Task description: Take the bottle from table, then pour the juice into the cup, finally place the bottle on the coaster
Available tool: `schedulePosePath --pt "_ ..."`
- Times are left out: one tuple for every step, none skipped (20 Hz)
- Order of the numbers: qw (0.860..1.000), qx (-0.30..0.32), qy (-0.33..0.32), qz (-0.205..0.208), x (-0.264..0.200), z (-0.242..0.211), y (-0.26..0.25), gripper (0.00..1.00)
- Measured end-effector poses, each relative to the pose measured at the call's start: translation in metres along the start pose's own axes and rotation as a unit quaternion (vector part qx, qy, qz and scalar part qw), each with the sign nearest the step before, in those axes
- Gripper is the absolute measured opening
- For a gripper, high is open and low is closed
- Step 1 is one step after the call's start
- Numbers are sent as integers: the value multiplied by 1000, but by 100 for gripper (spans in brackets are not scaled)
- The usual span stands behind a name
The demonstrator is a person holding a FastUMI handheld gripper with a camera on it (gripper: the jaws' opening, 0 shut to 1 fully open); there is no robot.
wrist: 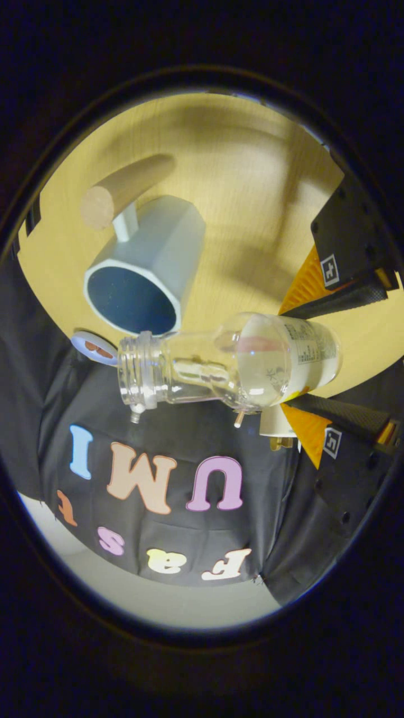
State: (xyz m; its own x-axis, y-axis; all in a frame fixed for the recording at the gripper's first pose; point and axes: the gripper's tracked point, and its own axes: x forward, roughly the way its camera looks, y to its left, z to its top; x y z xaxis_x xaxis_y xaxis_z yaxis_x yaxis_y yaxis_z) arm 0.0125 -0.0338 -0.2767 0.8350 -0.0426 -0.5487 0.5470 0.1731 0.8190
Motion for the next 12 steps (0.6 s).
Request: schedulePosePath --pt "1000 9 4 1 2 0 4 75" --pt "1000 21 7 3 2 0 7 75" --pt "999 35 8 5 2 0 10 75" --pt "999 51 8 10 2 2 13 75" --pt "997 69 6 15 1 3 16 75" --pt "996 87 2 19 0 5 18 75" --pt "995 102 -1 22 1 8 22 75" --pt "993 114 -5 23 2 9 22 75" --pt "992 122 -5 22 4 8 22 75" --pt "992 127 -6 20 6 8 22 75" --pt "991 133 -4 20 6 8 22 75" --pt "990 139 -4 20 6 9 22 75"
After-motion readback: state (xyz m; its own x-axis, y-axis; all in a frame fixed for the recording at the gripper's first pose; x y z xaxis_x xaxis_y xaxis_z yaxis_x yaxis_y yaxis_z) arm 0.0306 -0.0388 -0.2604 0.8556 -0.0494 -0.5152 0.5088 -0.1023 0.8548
